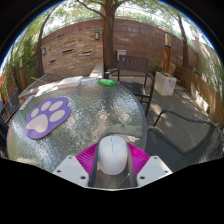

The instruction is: Arrange mouse

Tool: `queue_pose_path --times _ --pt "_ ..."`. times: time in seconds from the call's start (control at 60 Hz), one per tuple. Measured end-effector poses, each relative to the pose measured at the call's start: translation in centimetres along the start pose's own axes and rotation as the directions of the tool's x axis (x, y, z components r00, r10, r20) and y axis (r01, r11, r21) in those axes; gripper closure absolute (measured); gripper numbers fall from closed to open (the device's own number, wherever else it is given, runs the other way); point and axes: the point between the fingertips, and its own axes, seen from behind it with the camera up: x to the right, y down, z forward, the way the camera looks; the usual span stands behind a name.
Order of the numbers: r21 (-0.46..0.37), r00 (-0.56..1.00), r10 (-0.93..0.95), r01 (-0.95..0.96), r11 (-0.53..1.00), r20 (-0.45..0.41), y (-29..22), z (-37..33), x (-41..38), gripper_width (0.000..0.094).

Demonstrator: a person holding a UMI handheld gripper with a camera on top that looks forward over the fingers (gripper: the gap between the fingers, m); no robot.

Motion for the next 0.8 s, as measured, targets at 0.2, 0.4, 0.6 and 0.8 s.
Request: queue_pose_path --times 0.2,0.4,0.6,0.8 --pt "-0.024 1.0 -0.001 0.001 1.0 -0.021 -0.7 -0.3 0.3 0.0568" --pt "0.078 0.995 0.049 -0.042 0.996 -0.087 -7.8 -2.7 1.9 0.0573" --pt "0.35 0.994 0.092 -0.064 0.934 -0.065 -26.2 -8.3 -2.2 0.0569" --pt "0.33 0.993 -0.005 -0.035 0.943 0.12 -28.2 -4.0 -19.9 0.0581"
